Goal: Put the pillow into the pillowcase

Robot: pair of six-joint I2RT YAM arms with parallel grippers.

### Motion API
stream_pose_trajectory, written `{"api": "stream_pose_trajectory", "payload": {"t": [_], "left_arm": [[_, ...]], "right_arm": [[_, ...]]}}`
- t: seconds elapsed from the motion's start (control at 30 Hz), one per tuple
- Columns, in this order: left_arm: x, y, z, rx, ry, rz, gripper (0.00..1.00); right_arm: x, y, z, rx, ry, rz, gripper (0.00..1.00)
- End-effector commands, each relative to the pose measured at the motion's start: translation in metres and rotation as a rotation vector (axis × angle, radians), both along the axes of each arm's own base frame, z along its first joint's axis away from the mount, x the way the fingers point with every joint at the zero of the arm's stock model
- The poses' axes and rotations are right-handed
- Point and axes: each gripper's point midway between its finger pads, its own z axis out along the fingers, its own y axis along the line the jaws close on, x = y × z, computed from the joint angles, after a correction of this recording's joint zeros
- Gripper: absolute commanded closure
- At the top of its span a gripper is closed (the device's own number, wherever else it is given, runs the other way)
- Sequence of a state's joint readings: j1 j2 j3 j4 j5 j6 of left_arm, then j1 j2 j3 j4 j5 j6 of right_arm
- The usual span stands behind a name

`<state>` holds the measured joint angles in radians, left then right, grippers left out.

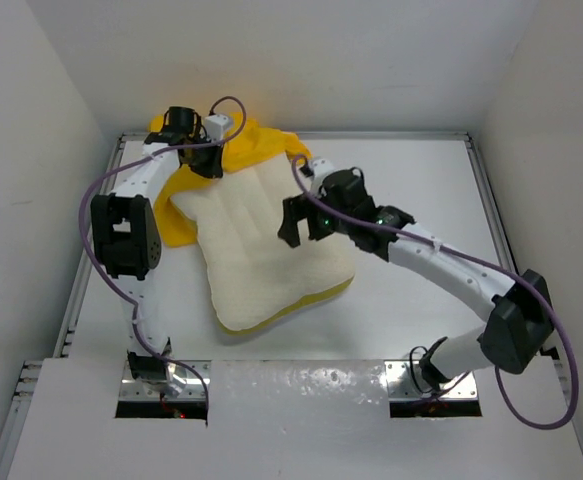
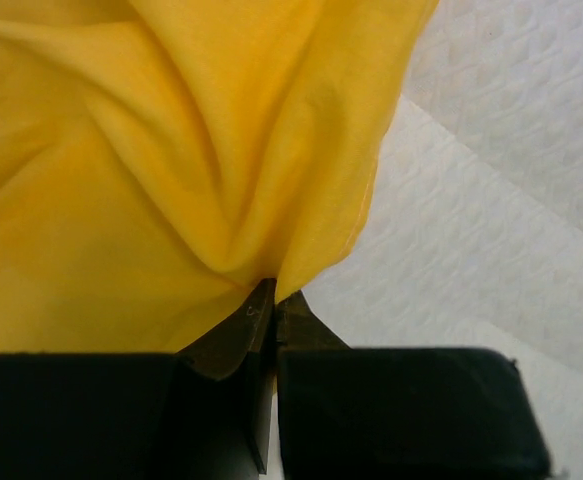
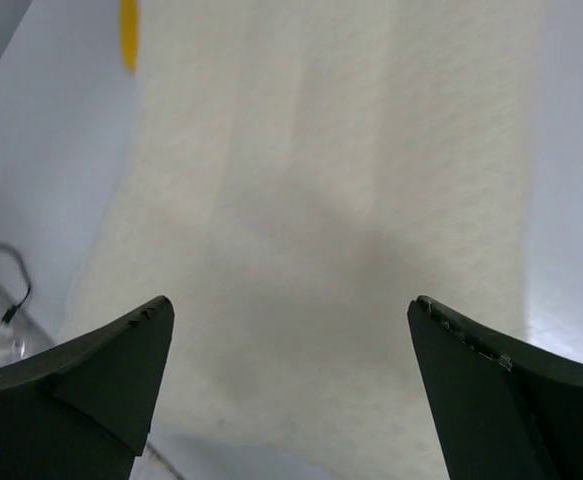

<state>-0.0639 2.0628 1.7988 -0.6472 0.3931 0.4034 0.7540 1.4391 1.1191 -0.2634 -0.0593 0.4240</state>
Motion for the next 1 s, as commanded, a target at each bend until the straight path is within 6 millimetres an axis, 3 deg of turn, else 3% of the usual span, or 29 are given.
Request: {"api": "stream_pose_trajectory", "payload": {"t": [0.0,0.07,0.1,0.13,0.17,0.23,0.33,0.43,0.47,0.5,0.53,0.57,0.63,0.73,0.77,0.83,0.87,0.97], "left_arm": [[-0.003,-0.009,0.041,-0.033,-0.088,-0.047,0.99],[0.0,-0.012,0.039,-0.029,-0.089,-0.049,0.86],[0.005,-0.013,0.042,-0.028,-0.099,-0.046,0.81],[0.008,-0.017,0.042,-0.033,-0.102,-0.049,0.69],[0.012,-0.019,0.036,-0.033,-0.091,-0.047,0.63],[0.022,-0.029,0.042,-0.028,-0.121,-0.055,0.49],[0.033,-0.049,0.036,0.004,-0.15,-0.098,0.42],[0.046,-0.064,0.029,0.093,-0.205,-0.111,0.39],[0.05,-0.065,0.019,0.116,-0.203,-0.108,0.4],[0.057,-0.064,0.02,0.129,-0.225,-0.092,0.43],[0.061,-0.062,0.009,0.137,-0.206,-0.073,0.5],[0.066,-0.063,0.014,0.131,-0.217,-0.071,0.5],[0.059,-0.072,0.003,0.096,-0.163,-0.119,0.49],[0.058,-0.075,0.004,0.094,-0.173,-0.119,0.44],[0.062,-0.074,0.0,0.102,-0.189,-0.102,0.44],[0.071,-0.064,-0.006,0.145,-0.196,-0.048,0.61],[0.074,-0.058,-0.009,0.17,-0.191,-0.019,0.81],[0.079,-0.055,-0.008,0.183,-0.188,0.012,1.0]], "right_arm": [[0.046,-0.022,0.003,-0.007,-0.029,-0.127,0.01],[0.078,-0.024,-0.001,0.003,-0.019,-0.177,0.01],[0.101,-0.037,-0.009,0.008,0.012,-0.235,0.01],[0.125,-0.032,-0.026,0.008,0.052,-0.251,0.01],[0.136,-0.029,-0.033,0.034,0.089,-0.258,0.01],[0.17,-0.027,-0.053,0.051,0.107,-0.277,0.01],[0.197,-0.01,-0.075,0.075,0.105,-0.255,0.01],[0.212,0.007,-0.085,0.136,0.111,-0.233,0.01],[0.214,0.01,-0.105,0.144,0.152,-0.246,0.01],[0.214,0.013,-0.113,0.149,0.172,-0.253,0.01],[0.216,0.016,-0.117,0.169,0.188,-0.261,0.02],[0.213,0.02,-0.13,0.169,0.216,-0.251,0.04],[0.202,0.027,-0.14,0.172,0.244,-0.218,0.07],[0.191,0.032,-0.142,0.178,0.219,-0.196,0.23],[0.189,0.034,-0.138,0.182,0.214,-0.19,0.36],[0.183,0.033,-0.138,0.183,0.219,-0.181,0.55],[0.179,0.031,-0.137,0.185,0.215,-0.18,0.76],[0.173,0.026,-0.134,0.184,0.207,-0.183,0.96]]}}
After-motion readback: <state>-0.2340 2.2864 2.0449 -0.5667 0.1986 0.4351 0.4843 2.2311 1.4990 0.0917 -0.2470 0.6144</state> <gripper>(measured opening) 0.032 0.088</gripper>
